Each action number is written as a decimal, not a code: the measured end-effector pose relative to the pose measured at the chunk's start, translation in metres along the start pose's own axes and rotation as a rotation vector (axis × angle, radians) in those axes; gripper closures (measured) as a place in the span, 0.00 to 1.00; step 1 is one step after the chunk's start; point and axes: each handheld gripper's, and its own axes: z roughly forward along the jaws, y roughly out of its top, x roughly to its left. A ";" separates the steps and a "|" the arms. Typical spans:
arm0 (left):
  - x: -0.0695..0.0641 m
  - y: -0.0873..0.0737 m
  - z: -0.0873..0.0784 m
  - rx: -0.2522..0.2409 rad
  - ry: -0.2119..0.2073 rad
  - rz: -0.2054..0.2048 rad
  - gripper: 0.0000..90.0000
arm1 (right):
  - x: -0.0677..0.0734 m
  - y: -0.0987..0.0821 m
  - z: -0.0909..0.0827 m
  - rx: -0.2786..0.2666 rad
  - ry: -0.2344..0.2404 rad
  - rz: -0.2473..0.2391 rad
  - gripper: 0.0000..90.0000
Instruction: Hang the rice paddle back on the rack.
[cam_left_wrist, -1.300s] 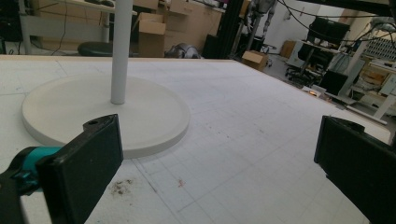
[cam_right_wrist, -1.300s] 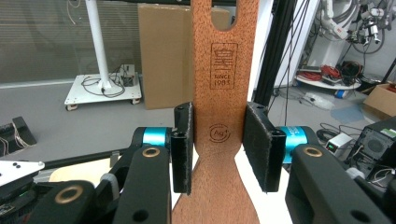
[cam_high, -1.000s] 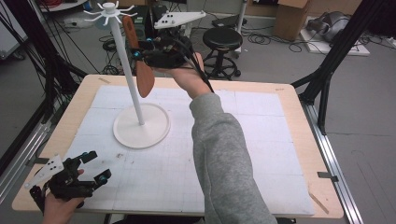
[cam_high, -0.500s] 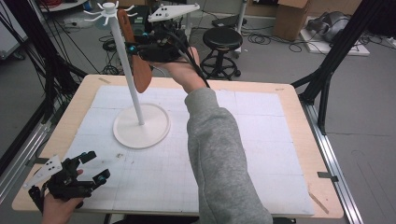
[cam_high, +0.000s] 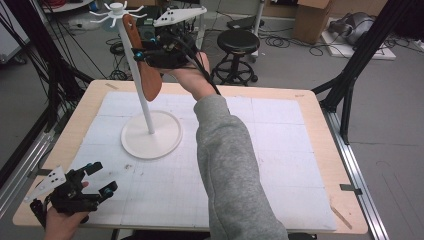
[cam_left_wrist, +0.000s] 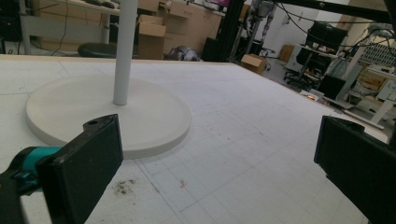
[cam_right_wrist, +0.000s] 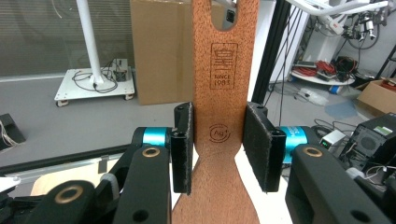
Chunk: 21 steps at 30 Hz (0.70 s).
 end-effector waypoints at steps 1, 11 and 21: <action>0.000 0.000 0.000 -0.003 0.001 -0.001 0.02 | 0.000 0.000 0.000 0.002 -0.002 0.001 0.71; 0.001 0.000 -0.001 0.003 0.002 0.002 0.02 | 0.000 -0.004 0.004 0.009 -0.016 0.005 0.71; 0.002 0.000 -0.002 0.005 0.010 0.003 0.02 | 0.003 -0.010 0.004 -0.017 -0.054 0.021 0.57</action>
